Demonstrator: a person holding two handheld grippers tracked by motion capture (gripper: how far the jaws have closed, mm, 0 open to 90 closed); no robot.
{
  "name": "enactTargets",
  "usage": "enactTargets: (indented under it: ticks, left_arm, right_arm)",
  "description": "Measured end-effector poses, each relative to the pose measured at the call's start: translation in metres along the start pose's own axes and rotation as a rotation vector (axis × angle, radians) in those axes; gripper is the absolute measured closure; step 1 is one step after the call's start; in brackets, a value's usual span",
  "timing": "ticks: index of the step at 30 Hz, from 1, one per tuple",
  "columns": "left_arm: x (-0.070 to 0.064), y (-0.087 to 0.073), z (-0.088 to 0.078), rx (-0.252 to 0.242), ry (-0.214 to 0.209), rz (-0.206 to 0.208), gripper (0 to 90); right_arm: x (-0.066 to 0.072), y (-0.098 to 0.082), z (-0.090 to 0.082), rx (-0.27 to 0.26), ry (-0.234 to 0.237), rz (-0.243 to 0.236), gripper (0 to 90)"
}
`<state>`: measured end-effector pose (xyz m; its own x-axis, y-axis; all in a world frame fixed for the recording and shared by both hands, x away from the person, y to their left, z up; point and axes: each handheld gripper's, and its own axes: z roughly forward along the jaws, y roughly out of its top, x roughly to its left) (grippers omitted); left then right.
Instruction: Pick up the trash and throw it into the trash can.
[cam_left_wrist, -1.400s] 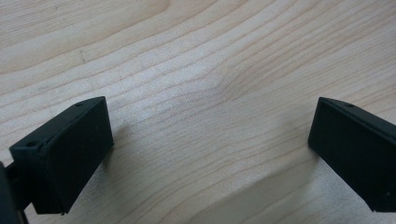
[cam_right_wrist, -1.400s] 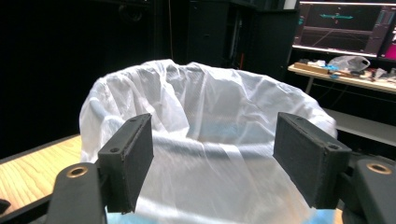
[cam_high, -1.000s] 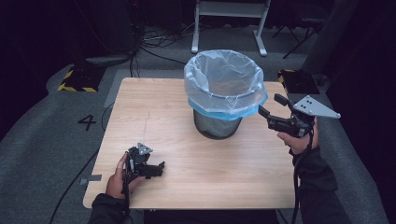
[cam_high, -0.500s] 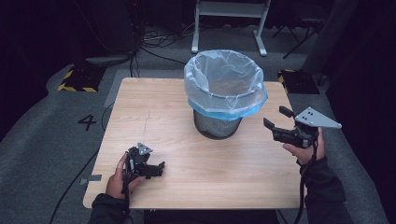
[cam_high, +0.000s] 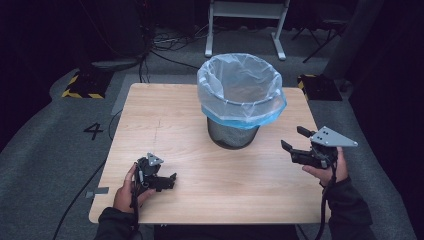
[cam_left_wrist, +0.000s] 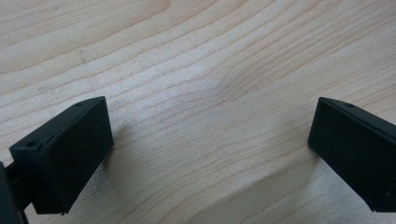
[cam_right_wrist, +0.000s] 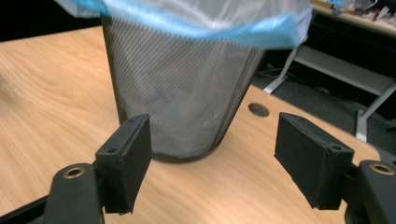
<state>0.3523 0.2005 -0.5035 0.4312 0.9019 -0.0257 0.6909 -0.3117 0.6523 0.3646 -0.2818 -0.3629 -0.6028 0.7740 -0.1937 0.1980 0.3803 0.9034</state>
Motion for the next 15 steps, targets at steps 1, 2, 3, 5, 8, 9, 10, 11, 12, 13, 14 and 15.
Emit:
enactTargets:
  ticks: [1, 2, 3, 5, 8, 9, 10, 11, 12, 13, 14, 15]
  left_arm:
    - [0.000, 0.000, 0.000, 0.000, 0.000, 0.000, 0.0]
    - [0.000, 0.000, 0.000, 0.000, 0.000, 0.000, 0.0]
    - [0.000, 0.000, 0.000, -0.002, 0.000, 0.001, 0.0]
    - [0.000, 0.000, 0.000, 0.000, 0.000, 0.000, 0.0]
    - [0.000, 0.000, 0.000, 0.000, 0.000, 0.000, 0.0]
    - [0.000, 0.000, 0.000, 0.000, 0.000, 0.000, 0.0]
    - [0.000, 0.000, 0.000, 0.000, 0.000, 0.000, 0.0]
    - [0.000, 0.000, 0.000, 0.000, 0.000, 0.000, 0.0]
    - [0.000, 0.000, 0.000, 0.000, 0.000, 0.000, 0.0]
    - [0.000, 0.000, 0.000, 0.000, 0.000, 0.000, 0.0]
    - [0.000, 0.000, 0.000, 0.000, 0.000, 0.000, 0.0]
    - [0.000, 0.000, 0.000, -0.001, 0.001, -0.001, 0.0]
  right_arm:
    - [0.002, -0.004, 0.002, 0.017, 0.004, -0.005, 27.2]
    - [0.003, -0.010, 0.004, 0.035, 0.005, -0.011, 27.1]
    - [0.003, -0.012, 0.004, 0.043, 0.008, -0.012, 27.1]
    - [0.004, -0.014, 0.005, 0.053, 0.009, -0.009, 27.1]
    - [0.005, -0.025, 0.010, 0.093, 0.009, -0.021, 26.8]
    - [0.005, -0.025, 0.010, 0.093, 0.009, -0.021, 26.8]
    - [0.006, -0.028, 0.010, 0.108, 0.008, -0.026, 26.7]
    - [0.006, -0.034, 0.011, 0.134, 0.014, -0.027, 26.7]
    - [0.006, -0.036, 0.011, 0.139, 0.019, -0.021, 26.7]
    - [0.006, -0.036, 0.011, 0.139, 0.019, -0.021, 26.7]
    - [0.007, -0.041, 0.011, 0.149, 0.021, -0.016, 26.5]
    - [0.006, -0.043, 0.011, 0.155, 0.023, -0.025, 26.2]
